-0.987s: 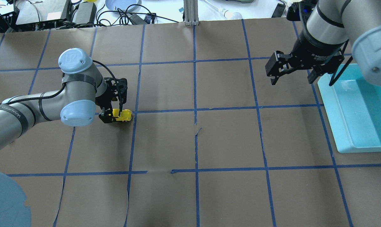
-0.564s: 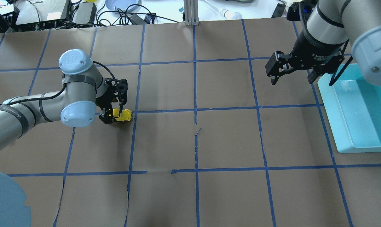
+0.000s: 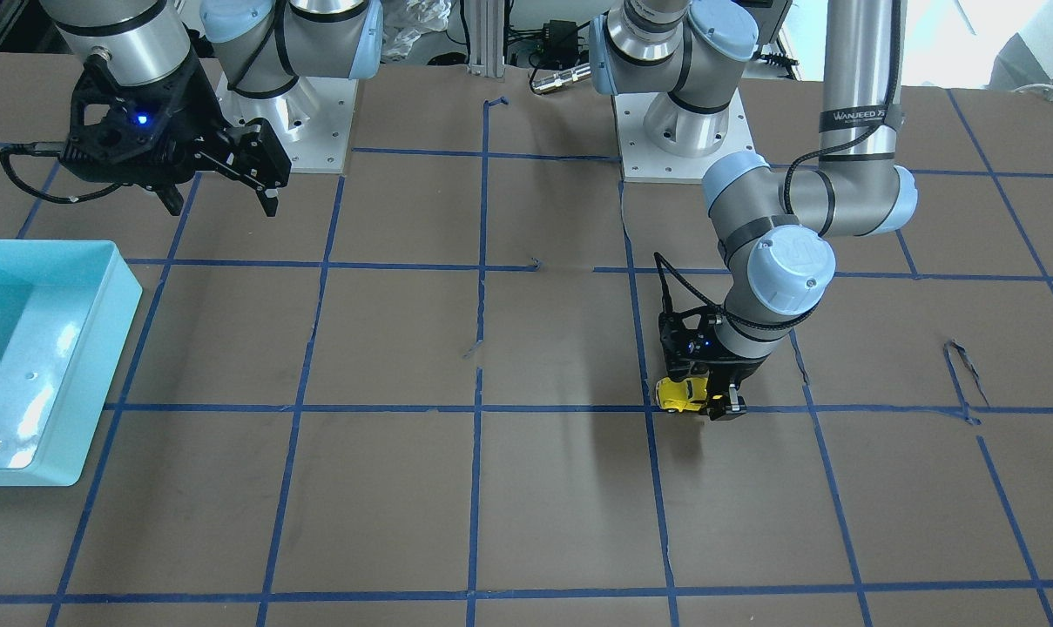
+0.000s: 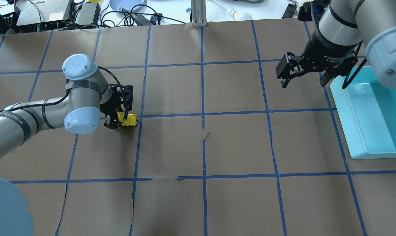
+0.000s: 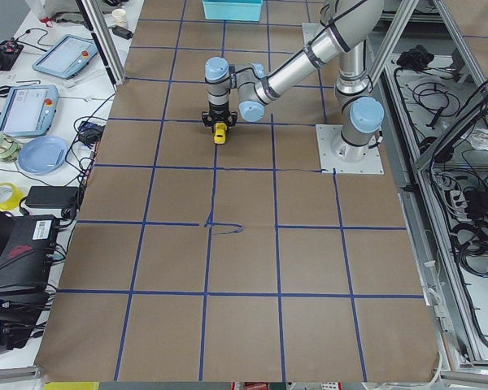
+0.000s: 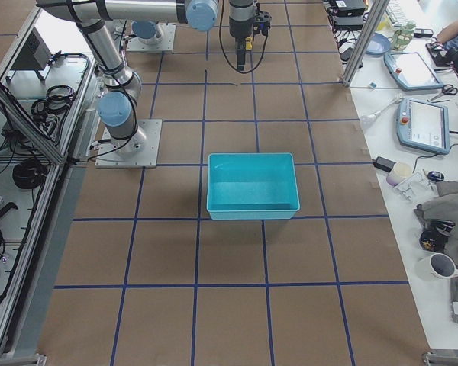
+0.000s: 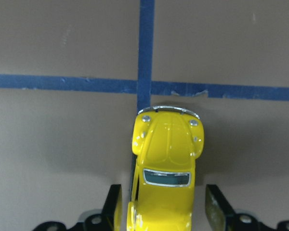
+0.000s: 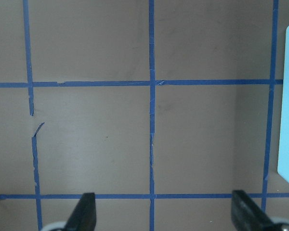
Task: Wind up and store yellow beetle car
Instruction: 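Pull the held car backward along the table with the left gripper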
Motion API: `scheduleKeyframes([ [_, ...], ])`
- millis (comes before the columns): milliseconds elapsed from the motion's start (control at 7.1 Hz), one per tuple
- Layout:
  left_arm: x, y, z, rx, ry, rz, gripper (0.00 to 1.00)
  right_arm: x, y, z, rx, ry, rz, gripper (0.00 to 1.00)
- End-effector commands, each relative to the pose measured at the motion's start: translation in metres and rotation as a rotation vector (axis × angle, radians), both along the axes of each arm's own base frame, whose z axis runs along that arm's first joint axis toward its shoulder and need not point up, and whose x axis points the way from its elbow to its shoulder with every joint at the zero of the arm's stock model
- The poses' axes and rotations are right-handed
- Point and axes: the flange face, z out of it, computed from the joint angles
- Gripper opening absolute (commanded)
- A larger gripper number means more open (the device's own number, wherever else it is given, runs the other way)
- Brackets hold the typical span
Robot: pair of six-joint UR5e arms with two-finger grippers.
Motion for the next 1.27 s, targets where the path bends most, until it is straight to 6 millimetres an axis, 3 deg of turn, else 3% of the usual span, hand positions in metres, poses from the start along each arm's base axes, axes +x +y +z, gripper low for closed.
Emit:
scheduleKeyframes([
  [0,0.001,-0.001,0.001,-0.004,-0.002,0.000,0.54,0.000,-0.004,0.003,-0.037,0.003,0.000,1.00],
  [141,0.004,-0.002,0.001,-0.005,-0.002,0.004,0.46,0.000,-0.004,0.003,-0.038,0.003,0.000,1.00],
  [282,0.003,-0.002,-0.002,0.000,0.001,0.004,0.46,0.000,-0.004,0.004,-0.040,0.001,0.002,1.00],
  [423,0.004,-0.002,-0.003,0.002,0.000,0.003,0.30,0.000,-0.004,0.004,-0.042,0.000,0.002,1.00],
  [564,0.006,-0.002,-0.002,0.001,-0.005,0.003,0.22,0.000,-0.004,0.003,-0.039,0.000,0.002,1.00],
  [1128,0.051,-0.003,-0.001,0.004,-0.008,0.032,0.21,0.000,-0.004,0.003,-0.039,0.003,0.009,1.00],
])
